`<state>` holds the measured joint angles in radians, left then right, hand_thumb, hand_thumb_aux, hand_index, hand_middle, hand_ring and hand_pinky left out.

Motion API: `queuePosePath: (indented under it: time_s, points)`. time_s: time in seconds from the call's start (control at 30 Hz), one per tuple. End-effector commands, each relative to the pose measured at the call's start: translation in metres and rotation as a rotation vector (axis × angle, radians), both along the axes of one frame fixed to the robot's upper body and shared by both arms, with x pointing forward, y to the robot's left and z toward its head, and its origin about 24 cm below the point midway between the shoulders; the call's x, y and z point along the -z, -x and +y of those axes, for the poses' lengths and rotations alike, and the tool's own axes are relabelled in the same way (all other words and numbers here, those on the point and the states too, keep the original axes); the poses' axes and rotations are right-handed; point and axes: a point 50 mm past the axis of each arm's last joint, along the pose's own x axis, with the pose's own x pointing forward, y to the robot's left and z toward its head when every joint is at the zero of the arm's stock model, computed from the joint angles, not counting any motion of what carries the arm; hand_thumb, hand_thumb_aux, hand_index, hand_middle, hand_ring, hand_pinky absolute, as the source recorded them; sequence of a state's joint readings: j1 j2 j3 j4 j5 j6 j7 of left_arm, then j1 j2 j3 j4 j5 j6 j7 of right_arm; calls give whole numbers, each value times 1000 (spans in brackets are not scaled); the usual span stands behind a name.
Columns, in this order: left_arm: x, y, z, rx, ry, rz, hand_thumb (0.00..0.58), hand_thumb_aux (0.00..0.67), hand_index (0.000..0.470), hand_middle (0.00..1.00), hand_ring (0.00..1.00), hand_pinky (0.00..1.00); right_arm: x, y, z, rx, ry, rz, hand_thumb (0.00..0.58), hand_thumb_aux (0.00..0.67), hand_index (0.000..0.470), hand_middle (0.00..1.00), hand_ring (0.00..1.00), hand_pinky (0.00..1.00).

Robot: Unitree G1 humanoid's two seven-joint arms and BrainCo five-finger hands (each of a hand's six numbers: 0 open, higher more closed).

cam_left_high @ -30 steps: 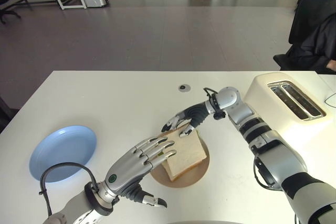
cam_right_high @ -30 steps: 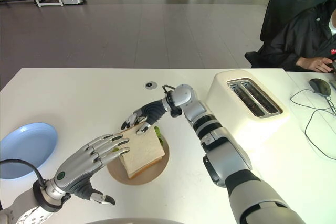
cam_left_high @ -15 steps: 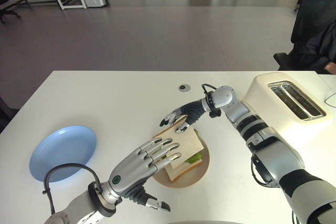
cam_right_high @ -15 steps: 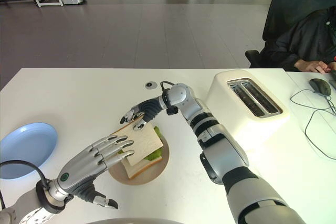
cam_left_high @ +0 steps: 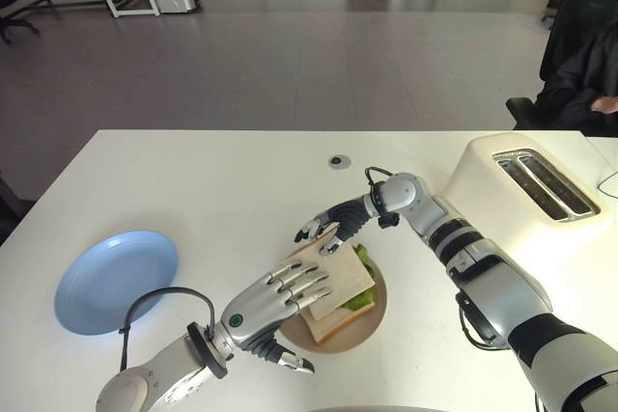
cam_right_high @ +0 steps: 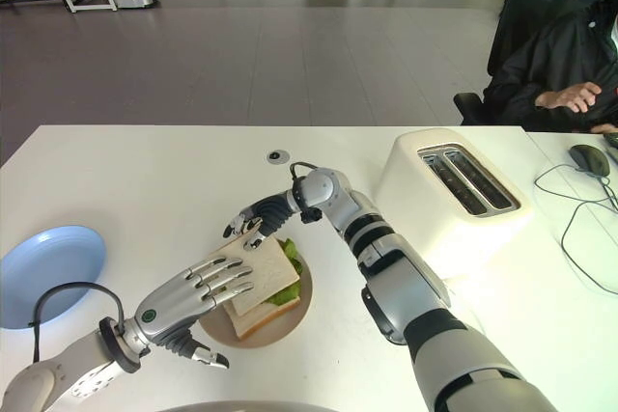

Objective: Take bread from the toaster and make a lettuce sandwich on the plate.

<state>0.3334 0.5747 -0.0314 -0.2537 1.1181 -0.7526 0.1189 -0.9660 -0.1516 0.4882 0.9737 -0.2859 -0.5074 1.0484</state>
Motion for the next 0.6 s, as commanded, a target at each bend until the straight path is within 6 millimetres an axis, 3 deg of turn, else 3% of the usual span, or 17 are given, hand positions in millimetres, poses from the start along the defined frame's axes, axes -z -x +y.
queuePosePath:
  time_s: [0.03, 0.07, 0.1, 0.13, 0.27, 0.37, 0.47, 0.6]
  points:
    - [19, 7, 3, 7, -50, 121, 0, 0, 0, 0, 0, 0, 1, 0, 2, -5, 1, -31, 566, 565, 396, 0, 0, 0]
    - [23, 9, 3, 9, -54, 155, 0, 0, 0, 0, 0, 0, 0, -1, 2, 5, -8, -44, 548, 512, 359, 0, 0, 0]
    - [26, 11, 3, 10, -61, 182, 0, 0, 0, 0, 0, 0, -2, -3, 3, 17, -18, -59, 460, 365, 256, 0, 0, 0]
    - [29, 13, 5, 7, -67, 208, 0, 0, 0, 0, 0, 0, -4, -5, 2, 36, -34, -78, 0, 0, 0, 0, 0, 0]
    - [32, 17, 7, 5, -86, 260, 0, 0, 0, 0, 0, 0, -28, -30, -20, 267, -145, -237, 0, 0, 0, 0, 0, 0]
    - [25, 9, 7, -10, -61, 192, 0, 0, 0, 0, 0, 0, -49, -45, -66, 448, -212, -437, 0, 0, 0, 0, 0, 0]
    - [-5, -2, -2, -7, 127, 54, 0, 0, 0, 0, 0, 0, -55, -24, -99, 388, -270, -486, 0, 0, 0, 0, 0, 0]
    - [-65, 0, 4, 15, 535, -53, 0, 0, 0, 0, 0, 0, -55, 48, -140, 230, -237, -437, 0, 0, 0, 0, 0, 0]
